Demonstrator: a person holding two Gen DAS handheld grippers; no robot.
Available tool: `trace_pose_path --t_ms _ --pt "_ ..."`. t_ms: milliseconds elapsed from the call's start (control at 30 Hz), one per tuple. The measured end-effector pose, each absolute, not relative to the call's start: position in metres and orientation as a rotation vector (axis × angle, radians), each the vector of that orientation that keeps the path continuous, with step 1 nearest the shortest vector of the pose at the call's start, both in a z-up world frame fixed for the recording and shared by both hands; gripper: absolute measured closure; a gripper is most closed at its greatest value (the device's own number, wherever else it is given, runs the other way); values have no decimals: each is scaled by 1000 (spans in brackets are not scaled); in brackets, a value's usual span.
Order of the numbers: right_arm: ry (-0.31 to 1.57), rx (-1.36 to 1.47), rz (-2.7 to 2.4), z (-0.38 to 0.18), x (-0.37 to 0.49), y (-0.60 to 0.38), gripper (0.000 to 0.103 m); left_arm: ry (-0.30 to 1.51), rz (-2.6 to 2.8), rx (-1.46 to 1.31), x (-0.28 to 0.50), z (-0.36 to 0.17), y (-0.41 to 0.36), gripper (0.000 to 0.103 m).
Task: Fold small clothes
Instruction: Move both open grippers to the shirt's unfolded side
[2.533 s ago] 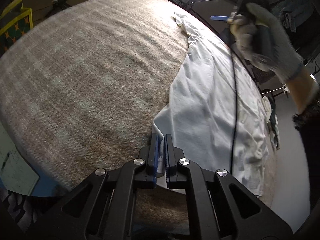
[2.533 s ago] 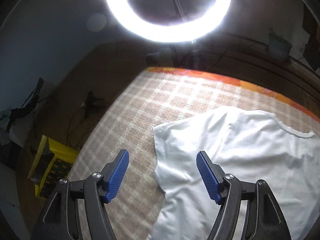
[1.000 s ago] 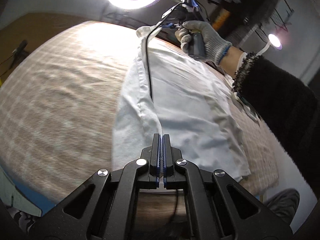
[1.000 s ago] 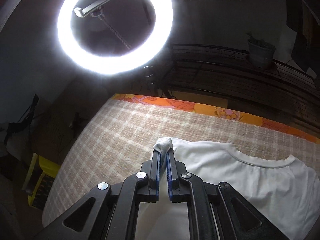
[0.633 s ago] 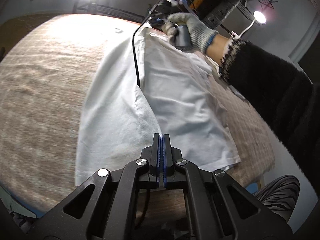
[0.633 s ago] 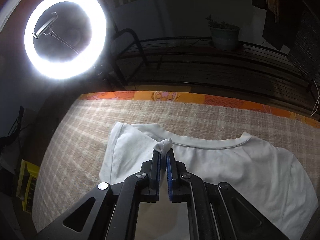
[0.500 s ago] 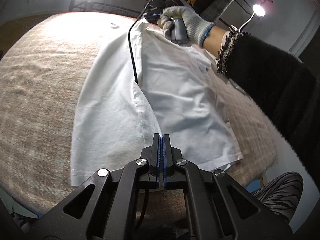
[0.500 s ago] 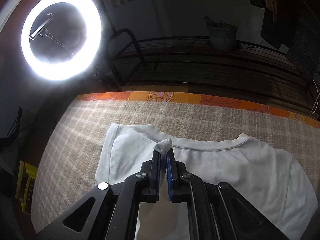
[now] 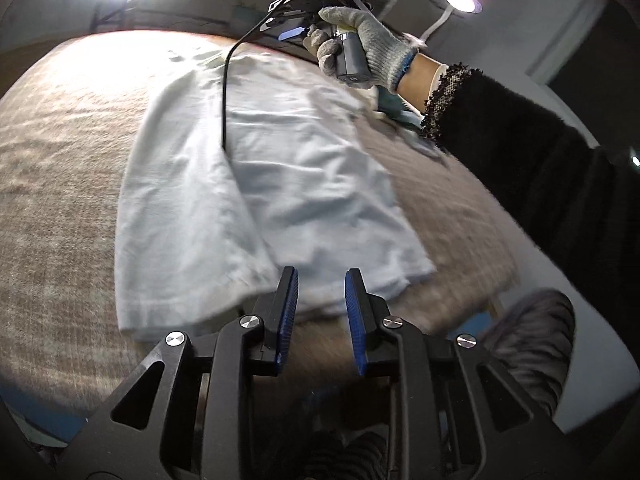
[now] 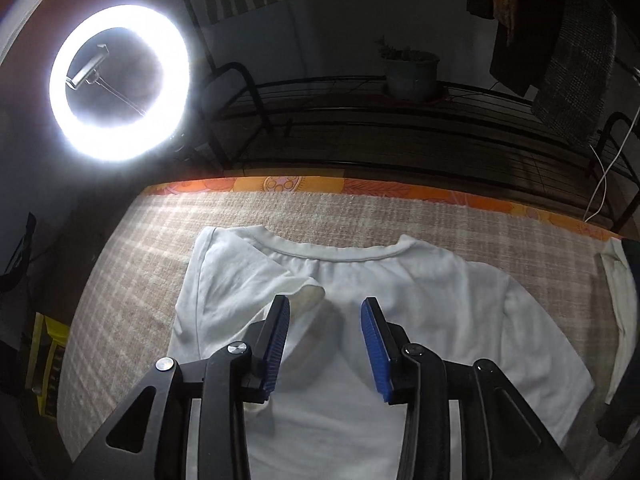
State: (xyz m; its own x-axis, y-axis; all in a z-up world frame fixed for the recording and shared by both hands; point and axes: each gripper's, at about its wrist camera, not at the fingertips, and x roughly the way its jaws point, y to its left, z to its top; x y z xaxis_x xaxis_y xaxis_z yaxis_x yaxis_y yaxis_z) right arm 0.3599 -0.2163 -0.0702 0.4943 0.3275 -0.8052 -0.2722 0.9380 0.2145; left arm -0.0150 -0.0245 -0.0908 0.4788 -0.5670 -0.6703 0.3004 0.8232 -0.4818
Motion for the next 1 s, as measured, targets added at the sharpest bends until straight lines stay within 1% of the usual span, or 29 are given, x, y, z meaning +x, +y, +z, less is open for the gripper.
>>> trace_pose_path --t_ms 67,233,400,533,700,800,867,1000 --pt "974 71 371 -58 343 -232 62 920 -561 -316 -24 -87 -23 80" --pt "925 86 367 -31 291 -273 62 913 -568 -328 -40 -83 -14 80" --pt "872 168 353 -15 238 -322 62 884 -544 -332 -52 -81 -12 80" --pt "829 222 357 -6 203 -360 62 846 -517 -333 -50 -78 -9 80" --pt "773 212 340 9 160 -412 62 791 -466 -260 -44 -66 -13 81" --pt "749 212 327 19 138 -451 59 792 -462 -224 -33 -68 -28 80" --pt "748 220 314 19 130 -472 50 795 -487 -204 -26 -71 -47 81" --pt "768 259 304 6 121 -503 49 801 -557 -125 -12 -82 -101 80"
